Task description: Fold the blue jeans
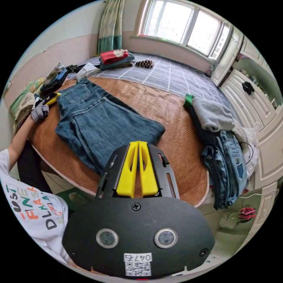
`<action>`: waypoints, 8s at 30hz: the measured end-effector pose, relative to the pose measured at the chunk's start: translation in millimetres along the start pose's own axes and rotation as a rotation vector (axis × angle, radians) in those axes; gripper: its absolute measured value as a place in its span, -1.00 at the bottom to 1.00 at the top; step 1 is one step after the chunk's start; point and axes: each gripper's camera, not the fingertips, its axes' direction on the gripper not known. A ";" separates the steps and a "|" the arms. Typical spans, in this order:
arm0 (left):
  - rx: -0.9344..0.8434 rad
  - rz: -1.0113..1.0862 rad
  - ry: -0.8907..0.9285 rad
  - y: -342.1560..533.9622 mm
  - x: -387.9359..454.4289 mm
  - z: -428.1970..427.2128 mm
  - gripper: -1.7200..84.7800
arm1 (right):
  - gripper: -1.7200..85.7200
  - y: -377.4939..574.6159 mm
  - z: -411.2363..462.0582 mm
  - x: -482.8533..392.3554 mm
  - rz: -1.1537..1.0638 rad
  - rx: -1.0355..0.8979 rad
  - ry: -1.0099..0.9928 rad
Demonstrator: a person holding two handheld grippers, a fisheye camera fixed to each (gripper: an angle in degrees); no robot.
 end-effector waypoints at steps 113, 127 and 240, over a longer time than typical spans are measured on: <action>-0.501 0.402 0.056 -59.8 142.6 96.0 -0.67 | -0.63 192.1 305.5 74.6 0.410 0.226 -0.486; -0.522 0.511 -0.027 -31.7 186.9 51.2 -0.80 | -0.89 200.7 342.7 183.1 0.435 0.287 -0.684; -0.243 0.366 0.822 -141.5 91.8 -184.2 -0.98 | -0.98 19.8 -52.0 -61.7 -0.131 0.124 -0.070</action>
